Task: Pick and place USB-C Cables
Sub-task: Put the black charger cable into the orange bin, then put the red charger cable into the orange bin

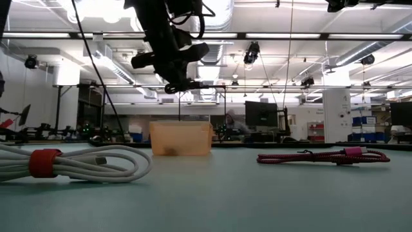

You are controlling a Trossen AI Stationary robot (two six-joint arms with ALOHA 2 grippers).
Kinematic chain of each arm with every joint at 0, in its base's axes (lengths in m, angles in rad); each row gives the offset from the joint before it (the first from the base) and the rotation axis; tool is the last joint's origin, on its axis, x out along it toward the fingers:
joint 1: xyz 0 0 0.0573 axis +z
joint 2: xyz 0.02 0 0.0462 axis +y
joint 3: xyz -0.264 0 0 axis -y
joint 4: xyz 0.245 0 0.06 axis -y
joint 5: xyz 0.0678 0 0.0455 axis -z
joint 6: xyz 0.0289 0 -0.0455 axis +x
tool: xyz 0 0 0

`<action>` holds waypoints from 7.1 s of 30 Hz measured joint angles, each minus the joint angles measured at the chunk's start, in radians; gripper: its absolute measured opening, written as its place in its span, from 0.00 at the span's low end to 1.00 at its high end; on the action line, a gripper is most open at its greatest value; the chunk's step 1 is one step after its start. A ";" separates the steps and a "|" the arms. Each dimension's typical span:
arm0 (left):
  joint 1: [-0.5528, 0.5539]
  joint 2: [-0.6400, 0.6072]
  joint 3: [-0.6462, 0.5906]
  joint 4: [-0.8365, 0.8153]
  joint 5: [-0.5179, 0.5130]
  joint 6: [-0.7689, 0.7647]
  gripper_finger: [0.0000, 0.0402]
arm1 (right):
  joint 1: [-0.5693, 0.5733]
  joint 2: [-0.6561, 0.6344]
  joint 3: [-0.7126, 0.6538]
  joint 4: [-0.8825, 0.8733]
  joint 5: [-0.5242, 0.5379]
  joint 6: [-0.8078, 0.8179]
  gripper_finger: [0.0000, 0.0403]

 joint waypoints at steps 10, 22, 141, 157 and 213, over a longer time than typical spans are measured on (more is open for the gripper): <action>0.034 0.000 -0.011 -0.002 0.013 0.007 0.07 | 0.000 0.000 0.000 0.001 0.000 -0.001 0.08; 0.064 0.083 -0.004 0.086 0.035 0.038 0.07 | 0.000 0.000 0.000 0.000 0.000 -0.002 0.08; 0.084 0.266 -0.009 0.104 0.089 0.031 0.24 | 0.000 0.000 0.000 -0.018 0.001 0.027 0.08; 0.047 0.166 -0.007 0.101 0.122 0.155 0.35 | 0.000 0.000 0.000 -0.017 0.001 0.039 0.08; -0.258 -0.666 -0.500 0.387 -0.073 0.714 0.35 | 0.003 0.262 0.118 0.002 -0.009 0.662 0.08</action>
